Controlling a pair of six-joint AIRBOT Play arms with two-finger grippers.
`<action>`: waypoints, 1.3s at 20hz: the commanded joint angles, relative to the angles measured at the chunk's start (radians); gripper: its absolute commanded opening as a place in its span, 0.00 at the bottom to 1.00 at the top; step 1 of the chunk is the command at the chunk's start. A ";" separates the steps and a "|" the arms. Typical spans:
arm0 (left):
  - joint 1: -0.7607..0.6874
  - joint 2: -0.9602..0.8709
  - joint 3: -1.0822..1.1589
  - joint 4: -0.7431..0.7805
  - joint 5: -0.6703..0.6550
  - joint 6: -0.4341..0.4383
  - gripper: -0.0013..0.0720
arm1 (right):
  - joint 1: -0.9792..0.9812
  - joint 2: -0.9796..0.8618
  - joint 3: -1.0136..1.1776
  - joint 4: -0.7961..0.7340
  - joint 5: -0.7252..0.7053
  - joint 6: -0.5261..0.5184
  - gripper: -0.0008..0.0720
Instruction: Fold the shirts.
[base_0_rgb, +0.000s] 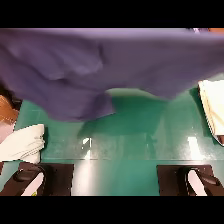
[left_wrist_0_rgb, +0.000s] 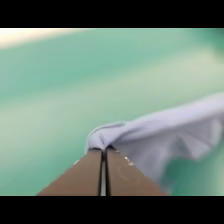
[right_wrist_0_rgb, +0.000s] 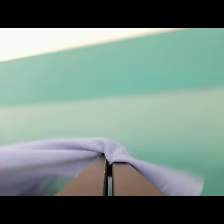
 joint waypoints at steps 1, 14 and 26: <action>0.002 0.013 0.275 0.025 0.018 -0.047 0.04 | -0.135 -0.020 0.226 -0.005 0.108 -0.018 0.03; 0.002 -0.202 -0.070 -0.007 -0.097 -0.058 0.05 | 0.174 -0.446 0.320 -0.066 0.310 0.005 0.03; 0.002 -0.827 -0.264 -0.003 0.414 0.089 0.05 | 0.249 -1.053 0.388 -0.214 0.038 0.012 0.03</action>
